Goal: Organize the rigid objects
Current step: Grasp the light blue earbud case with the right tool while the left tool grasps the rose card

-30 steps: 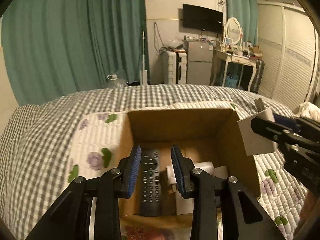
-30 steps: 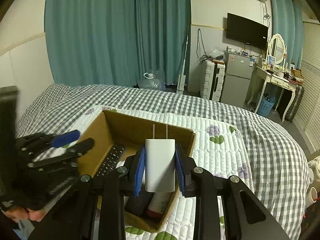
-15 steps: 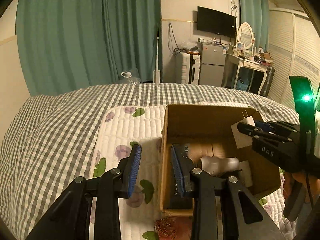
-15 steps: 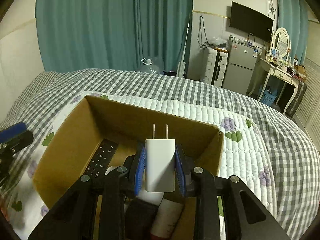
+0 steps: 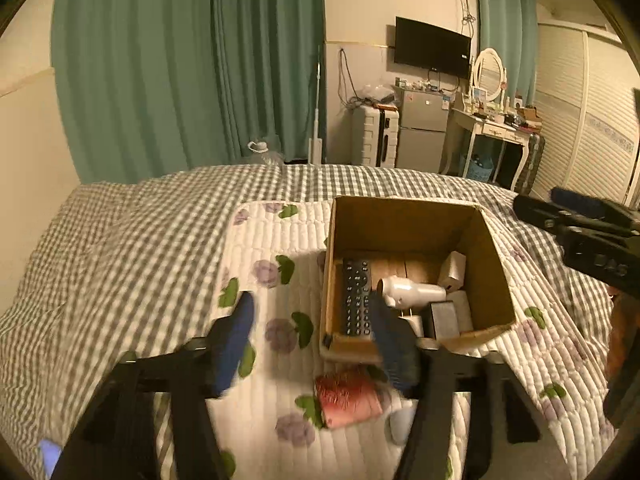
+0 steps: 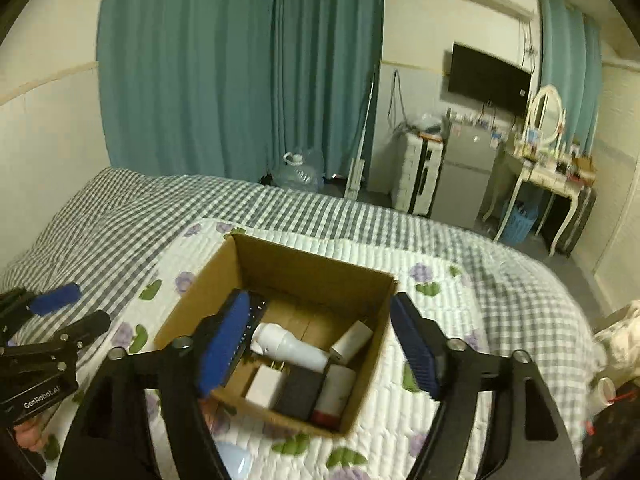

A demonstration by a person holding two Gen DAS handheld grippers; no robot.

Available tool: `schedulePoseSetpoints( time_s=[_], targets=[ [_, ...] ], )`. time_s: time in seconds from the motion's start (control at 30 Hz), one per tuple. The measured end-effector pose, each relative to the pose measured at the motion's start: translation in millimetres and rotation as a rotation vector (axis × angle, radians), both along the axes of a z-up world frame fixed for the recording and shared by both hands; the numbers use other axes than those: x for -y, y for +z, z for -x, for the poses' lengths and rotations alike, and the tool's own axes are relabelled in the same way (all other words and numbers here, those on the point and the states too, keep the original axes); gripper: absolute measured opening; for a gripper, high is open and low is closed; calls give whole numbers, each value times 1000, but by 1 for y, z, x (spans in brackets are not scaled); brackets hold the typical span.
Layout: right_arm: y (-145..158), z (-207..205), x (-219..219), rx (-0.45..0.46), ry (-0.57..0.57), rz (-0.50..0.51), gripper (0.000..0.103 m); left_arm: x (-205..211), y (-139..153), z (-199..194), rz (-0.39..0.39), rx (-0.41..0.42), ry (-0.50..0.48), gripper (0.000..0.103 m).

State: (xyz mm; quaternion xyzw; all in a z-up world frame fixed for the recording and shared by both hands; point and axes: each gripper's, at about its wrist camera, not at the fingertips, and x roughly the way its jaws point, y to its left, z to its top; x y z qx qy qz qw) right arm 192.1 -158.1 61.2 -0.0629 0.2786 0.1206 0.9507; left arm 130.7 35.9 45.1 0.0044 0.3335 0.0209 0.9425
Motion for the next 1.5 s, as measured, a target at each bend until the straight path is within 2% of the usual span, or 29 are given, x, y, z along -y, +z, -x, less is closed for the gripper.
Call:
schedulePoseSetpoints(
  time_s=[0.1,0.2,0.23,0.3,0.4,0.47,0.6,0.77,0.87,0.97,1.03,1.07,1.1,1.27,1.37,1.5],
  targets=[
    [3,27,-1,-10,5,7,76,-3,-1,19,-3,-17,15,76],
    [-9,48,-3,-26,-7,20,78,-9,-11,33,-2,-36,33,84],
    [-15,53,-3,-33,-13,18,81,-11,-16,37,3,-37,28,87],
    [-36,63,-2,-55,-27,4,97,-14,-26,44,16,-31,11,102],
    [-75,68,-5,-122,-26,1,99,-16,-46,50,-6,-13,-4,103],
    [-104,68,-10,-170,-23,25,99,-15,-61,48,-8,-32,-3,103],
    [-143,70,-19,-197,8,34,99,-14,-91,41,4,-72,-19,103],
    [-177,67,-37,-280,68,30,99,-9,-117,41,-61,-100,-37,103],
    [-194,61,-51,-300,103,51,99,-11,-120,40,-55,-106,-38,103],
    [-206,51,-58,-340,136,20,89,-14,-120,40,-41,-110,-32,103],
    [-215,44,-61,-379,157,17,74,-14,-121,39,-39,-120,-27,103],
    [-220,42,-62,-394,165,20,59,-14,-120,38,-41,-122,-25,103],
    [-223,42,-63,-407,178,16,56,-13,-119,38,-45,-125,-22,103],
    [-202,47,-47,-340,151,3,56,-2,-108,34,-59,-144,-21,103],
    [-182,41,-25,-293,99,-11,56,15,-106,24,-114,-153,-8,103],
    [-173,30,5,-296,22,-29,56,33,-125,1,-96,-206,-7,103]
  ],
)
